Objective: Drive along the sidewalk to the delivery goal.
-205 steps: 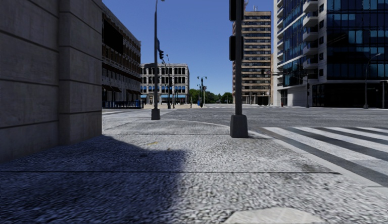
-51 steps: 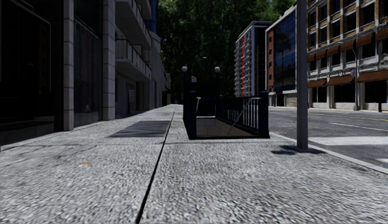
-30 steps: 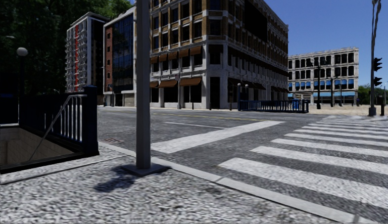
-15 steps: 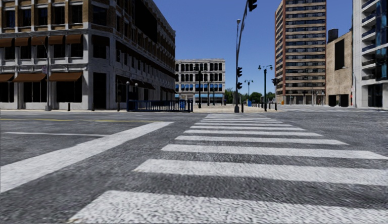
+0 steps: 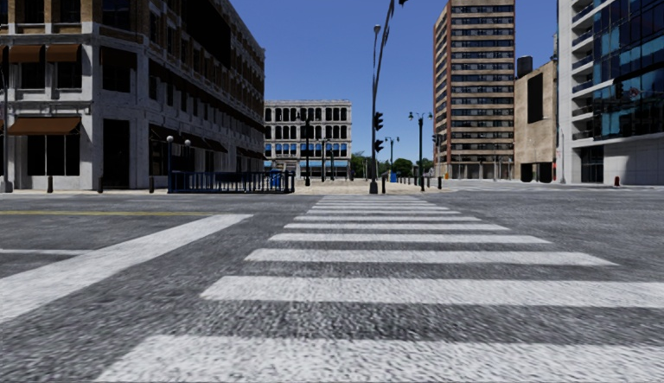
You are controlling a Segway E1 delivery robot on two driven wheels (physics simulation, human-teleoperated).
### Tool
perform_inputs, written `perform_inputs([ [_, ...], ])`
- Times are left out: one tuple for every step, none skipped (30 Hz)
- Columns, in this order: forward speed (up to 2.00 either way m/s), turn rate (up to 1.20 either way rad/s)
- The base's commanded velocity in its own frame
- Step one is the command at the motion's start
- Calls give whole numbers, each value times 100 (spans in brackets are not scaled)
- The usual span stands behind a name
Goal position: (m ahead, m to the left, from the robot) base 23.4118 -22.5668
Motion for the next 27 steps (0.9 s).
perform_inputs([
  [200,0],
  [200,0],
  [200,0],
  [200,0],
  [200,0],
  [200,0],
  [200,0],
  [200,0],
  [200,0],
  [200,0],
  [200,0],
  [200,-38],
  [200,-86],
  [200,-97],
  [200,-100],
  [200,-29],
  [200,-29],
  [200,0],
  [200,0],
  [200,0],
  [200,0],
  [200,0],
  [200,0],
  [200,0],
  [200,0],
  [200,0],
  [200,0],
])
